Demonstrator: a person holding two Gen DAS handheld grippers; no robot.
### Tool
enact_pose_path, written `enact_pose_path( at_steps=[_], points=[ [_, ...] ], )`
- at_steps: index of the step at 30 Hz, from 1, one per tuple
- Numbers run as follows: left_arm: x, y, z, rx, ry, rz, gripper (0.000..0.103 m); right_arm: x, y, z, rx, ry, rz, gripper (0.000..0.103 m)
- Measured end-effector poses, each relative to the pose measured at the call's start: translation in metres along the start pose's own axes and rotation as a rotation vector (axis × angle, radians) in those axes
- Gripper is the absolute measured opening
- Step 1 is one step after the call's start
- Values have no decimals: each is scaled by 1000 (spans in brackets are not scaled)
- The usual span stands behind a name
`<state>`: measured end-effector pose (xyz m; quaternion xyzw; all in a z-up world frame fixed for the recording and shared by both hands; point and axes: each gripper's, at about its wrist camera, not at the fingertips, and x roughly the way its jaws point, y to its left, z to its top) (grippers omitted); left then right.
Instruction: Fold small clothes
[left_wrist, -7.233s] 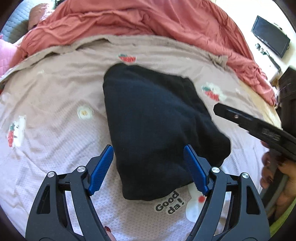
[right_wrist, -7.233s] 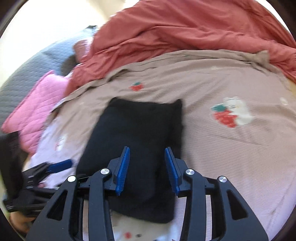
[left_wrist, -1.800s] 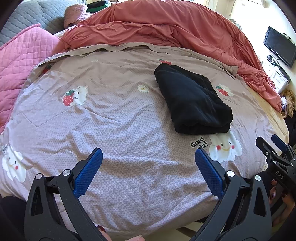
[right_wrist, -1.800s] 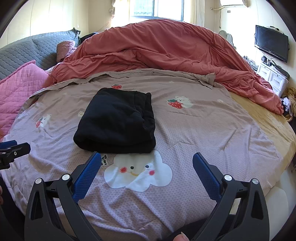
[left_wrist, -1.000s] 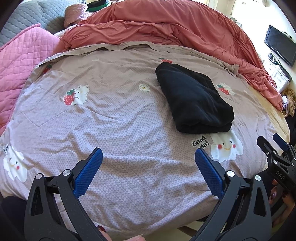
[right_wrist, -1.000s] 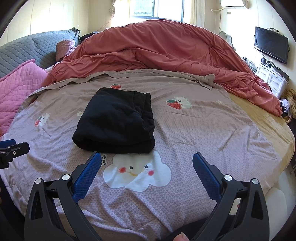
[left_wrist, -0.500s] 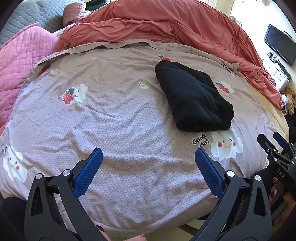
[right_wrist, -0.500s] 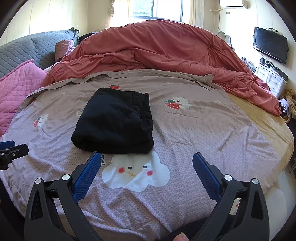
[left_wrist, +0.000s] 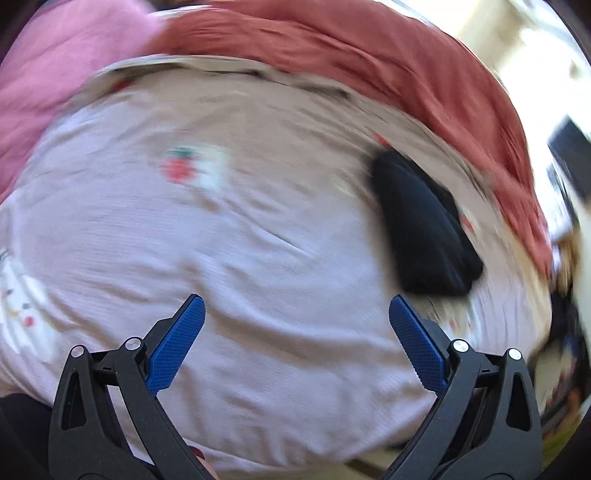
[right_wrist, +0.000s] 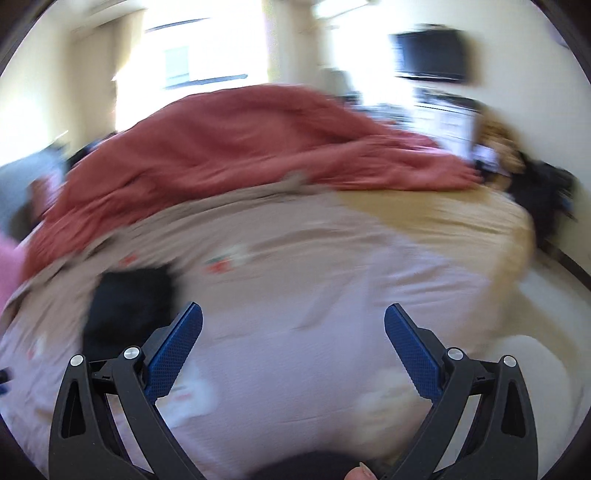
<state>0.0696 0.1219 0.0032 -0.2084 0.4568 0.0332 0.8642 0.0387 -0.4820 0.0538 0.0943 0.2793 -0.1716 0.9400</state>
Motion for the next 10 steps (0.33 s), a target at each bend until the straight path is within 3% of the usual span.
enact_pose_path(
  at_steps=[2,3,7,10],
  points=[
    [-8,40,21,-65,-60,106,94,8,-55,2,75,10,-120,98],
    [-12,71,34,-111,-96,204,94,15,-93,-1,129,23,-204,98],
    [-11,168,66,-242,-81,454,94,40,-226,-33,316,137,-498,98],
    [-2,228,82,-305,-40,592,94,54,-296,-60,410,220,-662,98]
  ],
)
